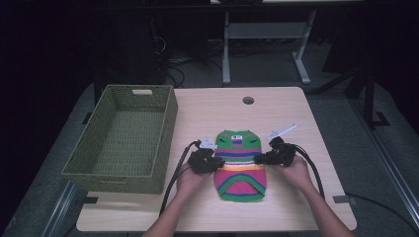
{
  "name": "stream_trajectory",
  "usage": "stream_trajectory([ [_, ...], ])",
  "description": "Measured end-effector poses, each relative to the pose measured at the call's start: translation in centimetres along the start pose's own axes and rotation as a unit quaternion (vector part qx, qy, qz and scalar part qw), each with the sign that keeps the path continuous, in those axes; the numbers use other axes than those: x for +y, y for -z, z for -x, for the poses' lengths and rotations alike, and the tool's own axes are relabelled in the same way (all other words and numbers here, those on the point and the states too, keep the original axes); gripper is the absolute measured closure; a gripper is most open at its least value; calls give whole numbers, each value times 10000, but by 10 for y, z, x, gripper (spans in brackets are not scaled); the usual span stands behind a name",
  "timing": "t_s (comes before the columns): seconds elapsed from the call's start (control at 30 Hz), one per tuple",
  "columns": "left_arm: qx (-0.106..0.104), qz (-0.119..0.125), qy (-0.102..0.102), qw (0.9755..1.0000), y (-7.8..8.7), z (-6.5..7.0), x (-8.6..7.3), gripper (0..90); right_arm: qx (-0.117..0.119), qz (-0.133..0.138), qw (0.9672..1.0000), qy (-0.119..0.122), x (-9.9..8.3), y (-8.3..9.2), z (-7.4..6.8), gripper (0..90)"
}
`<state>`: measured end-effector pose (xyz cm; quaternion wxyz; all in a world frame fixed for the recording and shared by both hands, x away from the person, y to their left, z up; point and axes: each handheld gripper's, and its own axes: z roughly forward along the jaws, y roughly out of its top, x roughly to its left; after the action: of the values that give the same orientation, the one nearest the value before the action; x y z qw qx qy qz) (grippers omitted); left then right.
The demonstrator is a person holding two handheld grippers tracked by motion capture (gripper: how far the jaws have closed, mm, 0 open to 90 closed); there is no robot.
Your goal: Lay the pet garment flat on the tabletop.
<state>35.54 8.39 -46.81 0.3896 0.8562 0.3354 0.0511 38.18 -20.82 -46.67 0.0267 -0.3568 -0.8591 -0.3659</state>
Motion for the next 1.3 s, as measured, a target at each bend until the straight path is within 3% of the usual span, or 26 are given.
stream_trajectory([
  [0.13,11,69,77,9999,-1,0,-1,766,3,23,10000,-45,0,0,0,800],
  [0.53,123,57,18,9999,0,3,-1,745,124,93,9998,-148,-2,1,1,738],
  [0.7,221,166,-81,9996,4,4,0,674,70,190,9998,71,-2,6,-3,683],
  [0.97,103,318,37,9994,7,3,1,642,166,494,9986,26,-1,18,-3,605],
  [1.3,5,396,-26,9992,13,7,3,607,149,569,9982,-94,-3,27,0,496],
])
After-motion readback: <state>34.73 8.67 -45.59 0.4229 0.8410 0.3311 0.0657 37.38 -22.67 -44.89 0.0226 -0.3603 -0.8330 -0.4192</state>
